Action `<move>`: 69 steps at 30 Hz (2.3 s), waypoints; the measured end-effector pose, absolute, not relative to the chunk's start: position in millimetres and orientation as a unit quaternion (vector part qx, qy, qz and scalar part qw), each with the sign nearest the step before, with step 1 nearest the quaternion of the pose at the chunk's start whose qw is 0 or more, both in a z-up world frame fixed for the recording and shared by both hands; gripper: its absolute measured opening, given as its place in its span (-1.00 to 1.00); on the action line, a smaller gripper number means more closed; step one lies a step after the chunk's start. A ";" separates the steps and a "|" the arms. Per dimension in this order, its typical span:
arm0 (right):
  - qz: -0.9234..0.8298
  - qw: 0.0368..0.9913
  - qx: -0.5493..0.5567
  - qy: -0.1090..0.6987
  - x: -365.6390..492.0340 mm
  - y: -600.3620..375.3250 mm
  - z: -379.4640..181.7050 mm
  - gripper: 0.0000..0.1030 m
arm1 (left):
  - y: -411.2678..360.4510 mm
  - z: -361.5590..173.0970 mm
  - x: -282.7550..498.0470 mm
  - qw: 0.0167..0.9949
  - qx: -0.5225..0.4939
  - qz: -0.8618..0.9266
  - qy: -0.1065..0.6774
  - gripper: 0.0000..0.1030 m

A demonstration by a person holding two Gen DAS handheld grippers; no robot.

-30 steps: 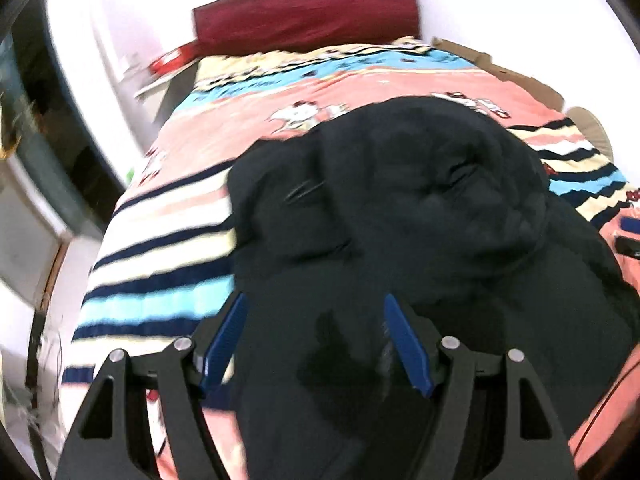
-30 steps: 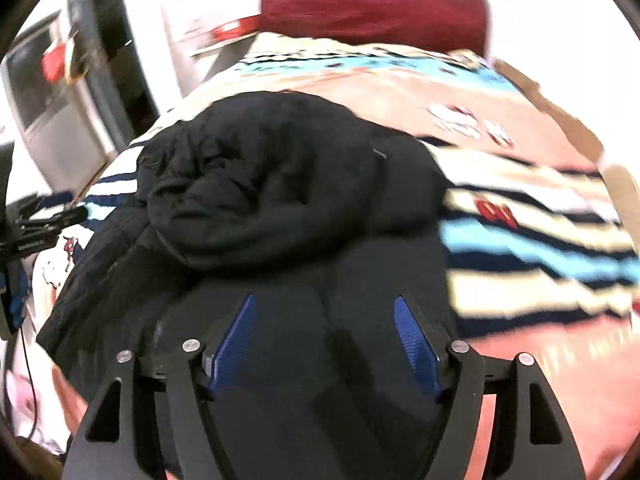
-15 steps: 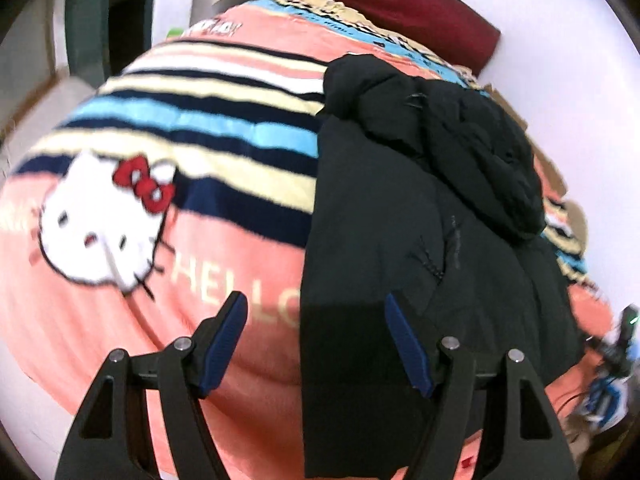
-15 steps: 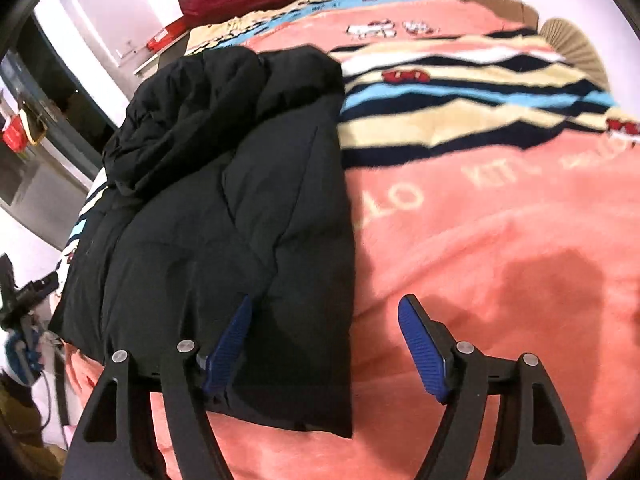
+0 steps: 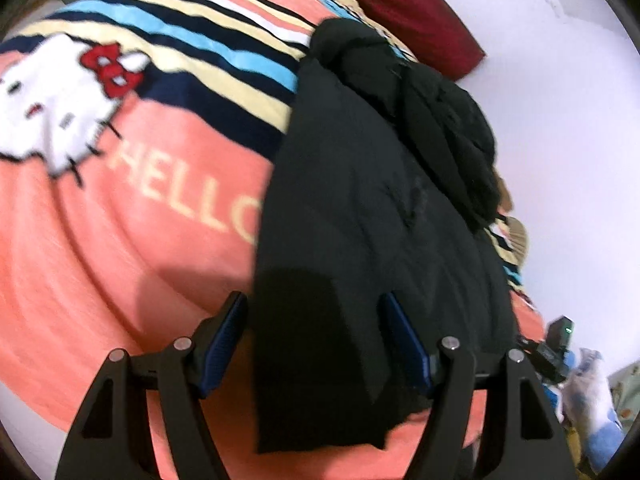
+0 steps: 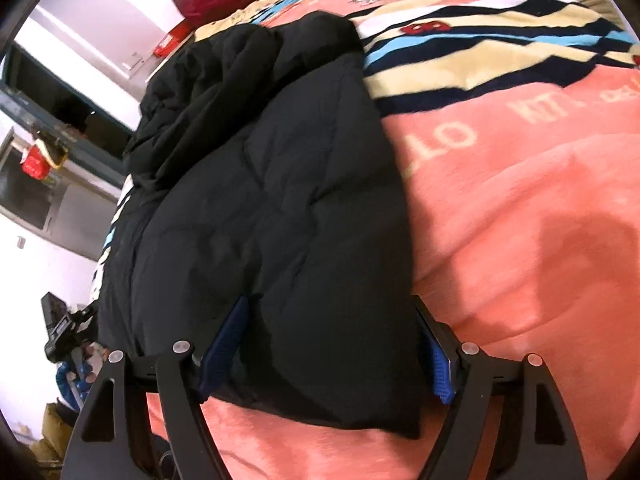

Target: Fold large clothes

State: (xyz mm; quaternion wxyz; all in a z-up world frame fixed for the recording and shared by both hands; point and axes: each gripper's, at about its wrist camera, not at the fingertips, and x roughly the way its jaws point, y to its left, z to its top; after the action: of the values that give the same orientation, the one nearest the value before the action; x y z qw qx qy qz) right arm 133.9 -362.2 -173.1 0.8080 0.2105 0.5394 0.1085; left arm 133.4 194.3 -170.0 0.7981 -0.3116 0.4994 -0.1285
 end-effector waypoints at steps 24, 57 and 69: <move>0.128 0.805 0.206 0.542 113.0 -349.2 -173.9 -0.28 | 147.7 -150.8 125.8 0.842 -0.229 -0.130 0.471 -0.13; 0.087 0.822 0.140 0.544 108.5 -326.8 -176.4 -0.47 | 104.1 -141.1 110.5 0.900 -0.041 -0.080 0.426 -0.43; 0.097 0.821 0.155 0.541 108.1 -329.1 -180.8 -0.33 | 96.7 -141.7 112.6 0.900 -0.017 -0.073 0.429 -0.43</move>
State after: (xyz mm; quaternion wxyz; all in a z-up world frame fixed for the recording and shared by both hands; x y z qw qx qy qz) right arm 108.1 -329.1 -180.8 0.8211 0.1553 0.5406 0.0973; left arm 112.6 96.7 -141.7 0.9000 -0.0167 0.4294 -0.0727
